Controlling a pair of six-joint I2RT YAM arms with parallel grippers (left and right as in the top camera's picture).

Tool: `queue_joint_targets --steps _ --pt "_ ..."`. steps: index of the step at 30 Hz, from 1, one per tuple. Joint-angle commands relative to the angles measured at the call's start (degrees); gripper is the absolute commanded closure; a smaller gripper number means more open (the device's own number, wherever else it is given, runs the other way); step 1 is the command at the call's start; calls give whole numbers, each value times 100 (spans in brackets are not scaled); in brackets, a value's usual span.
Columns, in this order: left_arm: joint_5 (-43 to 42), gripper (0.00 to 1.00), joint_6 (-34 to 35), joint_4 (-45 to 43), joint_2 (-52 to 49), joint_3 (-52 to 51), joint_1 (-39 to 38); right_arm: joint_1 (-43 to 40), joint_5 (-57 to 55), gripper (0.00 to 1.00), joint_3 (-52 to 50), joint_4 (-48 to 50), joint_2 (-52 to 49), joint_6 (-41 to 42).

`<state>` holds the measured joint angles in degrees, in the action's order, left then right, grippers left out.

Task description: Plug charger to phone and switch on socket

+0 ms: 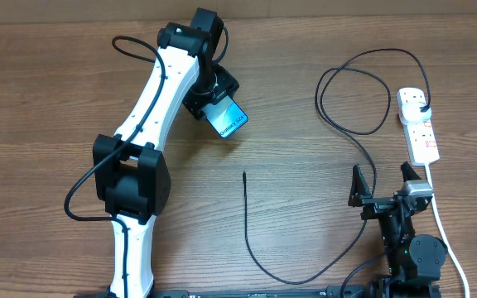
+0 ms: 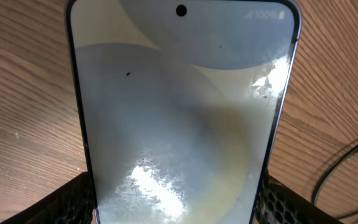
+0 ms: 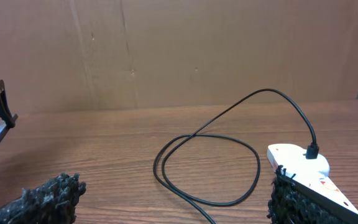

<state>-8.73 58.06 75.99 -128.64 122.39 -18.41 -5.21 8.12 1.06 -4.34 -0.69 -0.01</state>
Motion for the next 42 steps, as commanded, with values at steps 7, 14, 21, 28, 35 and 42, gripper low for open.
queue_joint_targets --steps 7,14,21,28,35,42 --pt "208 96 -66 -15 -4 186 -48 -4 -157 0 -59 13 50 0" --pt "205 96 -66 15 -4 186 -48 -4 -223 0 -59 11 50 -7" --pt "166 96 -66 22 -4 186 -48 -4 -267 0 -46 109 50 2" --pt "166 96 -66 26 -4 186 -48 -4 -35 0 240 105 50 -24" --pt "166 96 -66 31 -4 186 -48 -7 306 0 516 101 26 -22" --pt "166 96 -66 35 -4 186 -48 -7 490 0 1001 98 -713 -46"
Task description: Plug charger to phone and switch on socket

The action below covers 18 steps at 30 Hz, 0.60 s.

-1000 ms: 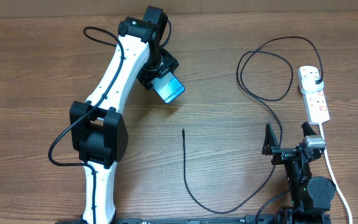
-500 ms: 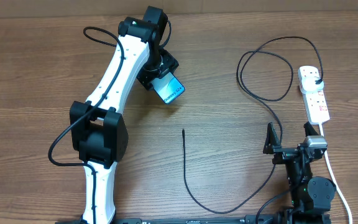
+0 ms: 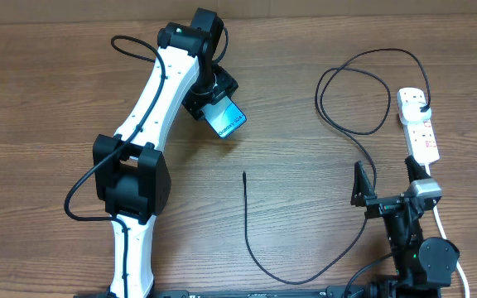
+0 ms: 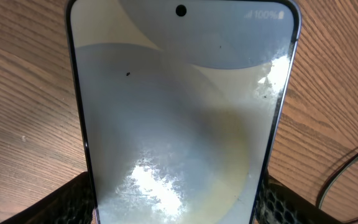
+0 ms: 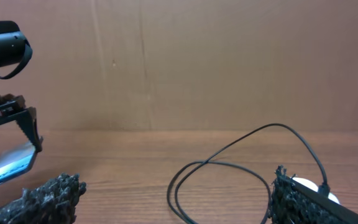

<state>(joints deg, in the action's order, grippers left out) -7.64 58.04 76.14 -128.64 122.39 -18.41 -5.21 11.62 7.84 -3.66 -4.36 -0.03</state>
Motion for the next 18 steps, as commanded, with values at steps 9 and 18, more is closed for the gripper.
queue_joint_targets --steps 9,18 --pt "55 96 -63 20 -4 186 -48 -7 1196 0 1569 9 -2907 -212" --pt "-103 96 9 13 -4 186 -48 -7 3700 0 3274 31 -5978 546"
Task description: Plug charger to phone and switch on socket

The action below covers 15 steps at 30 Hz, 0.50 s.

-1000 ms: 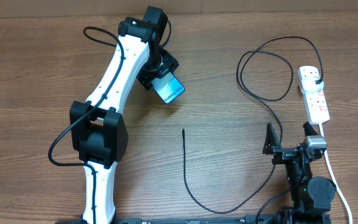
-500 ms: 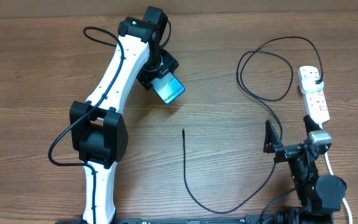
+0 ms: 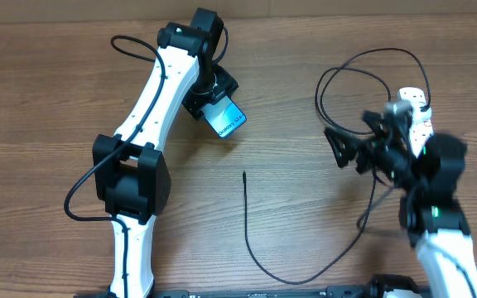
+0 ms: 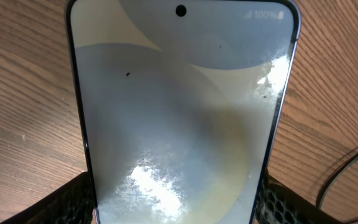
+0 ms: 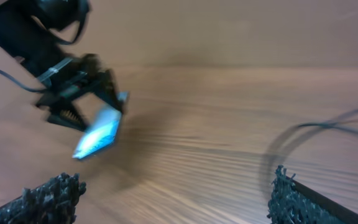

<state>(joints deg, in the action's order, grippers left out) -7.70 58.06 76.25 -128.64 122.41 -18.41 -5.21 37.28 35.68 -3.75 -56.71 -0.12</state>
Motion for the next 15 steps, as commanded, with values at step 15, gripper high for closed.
queue_joint_targets --steps 15 --pt "-597 96 870 17 -4 184 -48 -4 1875 0 796 1508 -2396 4232"
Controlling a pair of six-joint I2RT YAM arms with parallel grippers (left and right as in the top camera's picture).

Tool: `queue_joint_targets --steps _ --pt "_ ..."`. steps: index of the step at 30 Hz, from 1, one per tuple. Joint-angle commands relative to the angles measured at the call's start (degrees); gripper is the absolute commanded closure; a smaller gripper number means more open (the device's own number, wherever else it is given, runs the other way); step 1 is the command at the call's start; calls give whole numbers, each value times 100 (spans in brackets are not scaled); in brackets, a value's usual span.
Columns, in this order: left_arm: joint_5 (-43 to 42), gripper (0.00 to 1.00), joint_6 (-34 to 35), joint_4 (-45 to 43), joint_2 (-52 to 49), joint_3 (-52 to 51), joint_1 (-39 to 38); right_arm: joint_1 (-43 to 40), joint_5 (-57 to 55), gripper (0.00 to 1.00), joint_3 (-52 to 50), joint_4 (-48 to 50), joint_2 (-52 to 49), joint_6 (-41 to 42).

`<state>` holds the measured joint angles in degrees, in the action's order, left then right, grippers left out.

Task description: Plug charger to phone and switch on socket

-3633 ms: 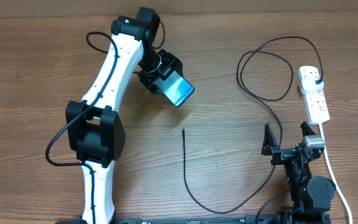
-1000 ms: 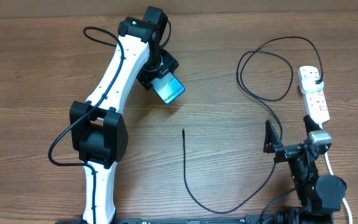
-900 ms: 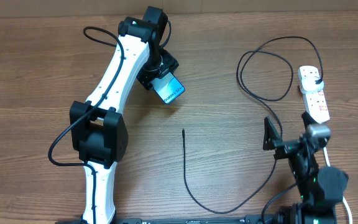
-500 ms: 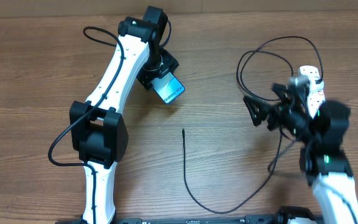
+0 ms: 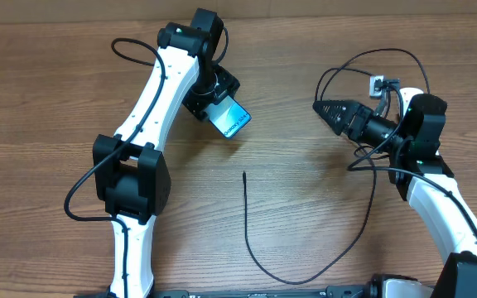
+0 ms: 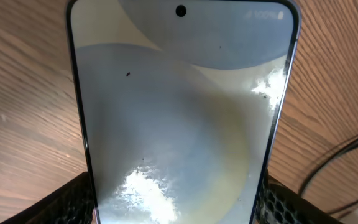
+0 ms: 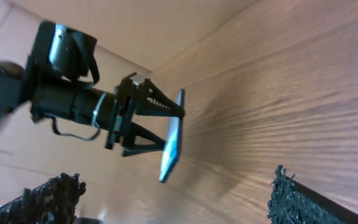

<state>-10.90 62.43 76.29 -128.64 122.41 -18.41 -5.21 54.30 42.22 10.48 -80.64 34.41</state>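
My left gripper [image 5: 219,106] is shut on the phone [image 5: 232,121], holding it tilted above the table at the back centre. The lit screen fills the left wrist view [image 6: 179,112], with a finger on each side edge [image 6: 72,200]. The black charger cable lies loose on the wood; its free plug end [image 5: 244,175] points at the phone from in front. My right gripper [image 5: 328,108] is open and empty, turned on its side, right of the phone and facing it. The right wrist view shows the phone edge-on [image 7: 171,144]. My right arm hides the socket strip.
The cable [image 5: 305,277] runs forward from the plug end, curves right, then climbs to a loop [image 5: 350,66] at the back right, under and behind my right arm [image 5: 437,199]. A cardboard wall [image 7: 135,25] stands behind the table's back edge.
My right gripper has moved from just left of the socket strip to farther back and left, nearer the phone, and is now rolled onto its side. The phone sits a little farther right.
My right arm was folded at the front right, its gripper open and facing the cable loop and socket strip, and stayed there a while. Then it stood over the cable by the strip. Now it faces the phone. My left gripper held the phone throughout.
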Motion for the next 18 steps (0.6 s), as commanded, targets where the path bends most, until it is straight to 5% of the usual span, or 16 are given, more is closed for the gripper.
queue_joint_targets --steps 1,18 --pt "-323 96 535 13 -4 184 -48 -4 173 0 142 98 -2 782" --pt "-994 96 1139 15 -4 184 -264 -4 625 0 136 63 -2 785"
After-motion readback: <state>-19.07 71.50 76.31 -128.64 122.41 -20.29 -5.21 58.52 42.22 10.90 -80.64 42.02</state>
